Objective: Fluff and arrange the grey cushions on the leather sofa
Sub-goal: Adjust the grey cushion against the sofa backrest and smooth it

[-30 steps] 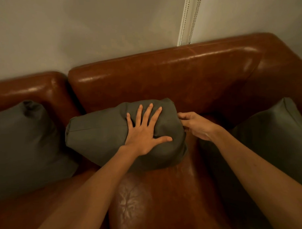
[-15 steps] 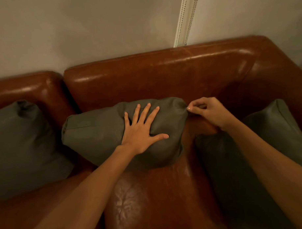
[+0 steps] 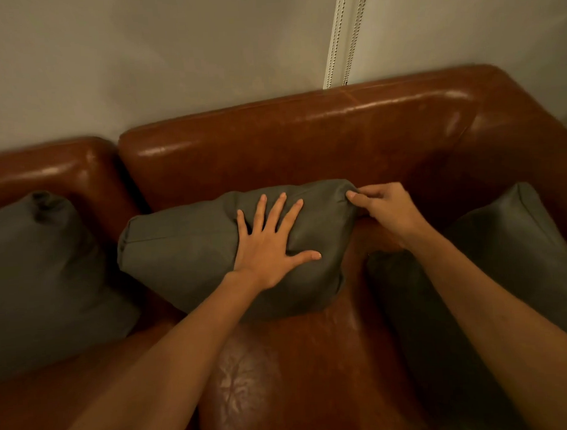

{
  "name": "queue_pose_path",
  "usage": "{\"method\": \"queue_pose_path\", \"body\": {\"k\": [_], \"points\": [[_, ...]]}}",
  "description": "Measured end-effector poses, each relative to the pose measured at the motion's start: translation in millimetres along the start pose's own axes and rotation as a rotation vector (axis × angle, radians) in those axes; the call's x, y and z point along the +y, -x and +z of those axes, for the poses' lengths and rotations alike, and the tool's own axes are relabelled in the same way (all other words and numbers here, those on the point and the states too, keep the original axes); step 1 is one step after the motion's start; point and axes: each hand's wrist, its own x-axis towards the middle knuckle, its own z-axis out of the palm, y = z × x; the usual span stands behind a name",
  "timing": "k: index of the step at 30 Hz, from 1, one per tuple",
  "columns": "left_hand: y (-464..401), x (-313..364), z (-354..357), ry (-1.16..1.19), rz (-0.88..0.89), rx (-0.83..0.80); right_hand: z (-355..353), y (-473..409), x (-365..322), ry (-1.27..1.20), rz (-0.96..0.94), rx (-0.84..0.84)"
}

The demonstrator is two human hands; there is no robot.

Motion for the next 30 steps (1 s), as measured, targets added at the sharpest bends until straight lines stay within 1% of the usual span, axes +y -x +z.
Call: {"method": "queue_pose_path", "body": {"k": [2, 4, 8, 10, 12, 13, 15, 18, 20, 22, 24, 27, 29, 30], "points": [[0, -1, -2, 0.025, 0.002, 0.015, -5, -8, -9, 0.017, 0.044, 0.040], [-1, -3, -4, 0.043, 0.003, 0.017, -7, -13, -16, 0.006, 0.074, 0.034], [-2, -4, -5, 0.055, 0.004, -0.002, 1, -16, -16, -0.203, 0.185, 0.043], [-3, -4, -6, 0.065, 0.003, -0.010, 1, -19, -16, -0.293, 0.223, 0.005], [-5, -4, -7, 0.073, 0.005, -0.011, 1, -20, -22, -0.408, 0.281, -0.073], [-4, -3, -6, 0.071, 0.006, -0.012, 2, -22, -23, -0.426, 0.318, -0.109], [-2, -3, -5, 0.059, 0.007, -0.008, 7, -26, -28, -0.320, 0.365, -0.130], [3, -2, -1, 0.040, 0.014, 0.018, 10, -35, -33, -0.130, 0.365, -0.065], [8, 0, 1, 0.021, 0.022, 0.031, 6, -41, -35, -0.085, 0.397, -0.035], [11, 2, 4, 0.004, 0.025, 0.037, 3, -44, -36, -0.106, 0.452, -0.037], [11, 3, 5, -0.002, 0.031, 0.038, 3, -42, -35, -0.133, 0.454, -0.017], [9, 1, 6, 0.034, 0.028, 0.022, 7, -28, -28, -0.186, 0.333, 0.043], [7, 0, 2, 0.077, 0.024, -0.001, 10, -16, -19, -0.345, 0.272, 0.100], [5, 1, -3, 0.107, 0.011, -0.011, 11, -11, -13, -0.438, 0.278, 0.120]]}}
